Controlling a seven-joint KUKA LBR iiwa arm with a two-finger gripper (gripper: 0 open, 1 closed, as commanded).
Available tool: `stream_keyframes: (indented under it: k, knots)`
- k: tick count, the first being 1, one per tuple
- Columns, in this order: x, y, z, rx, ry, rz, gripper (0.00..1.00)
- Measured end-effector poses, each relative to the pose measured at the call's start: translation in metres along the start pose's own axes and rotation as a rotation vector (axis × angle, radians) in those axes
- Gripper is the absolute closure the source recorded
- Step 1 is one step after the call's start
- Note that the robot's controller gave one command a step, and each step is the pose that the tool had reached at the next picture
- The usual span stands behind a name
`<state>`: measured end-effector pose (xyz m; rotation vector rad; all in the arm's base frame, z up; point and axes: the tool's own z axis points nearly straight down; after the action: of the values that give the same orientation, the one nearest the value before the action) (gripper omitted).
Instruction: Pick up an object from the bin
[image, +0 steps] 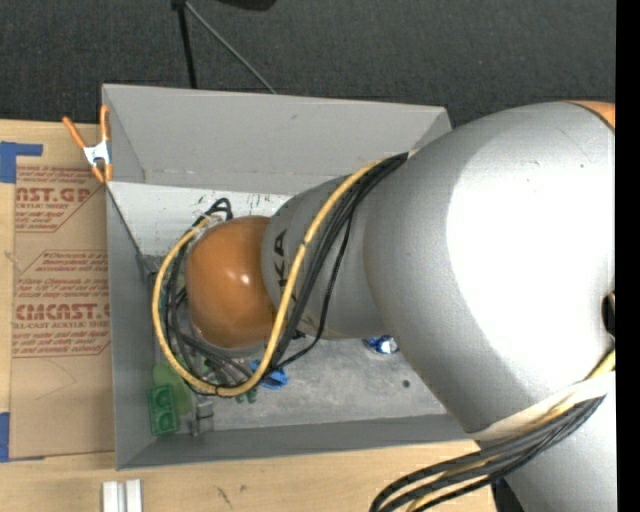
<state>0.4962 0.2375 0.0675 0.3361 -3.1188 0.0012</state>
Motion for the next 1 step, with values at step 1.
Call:
stream_keyframes:
  k: [1]
  knots:
    - [-0.0013, 0.0, -0.0017, -0.002, -0.003, 0.002, 1.0]
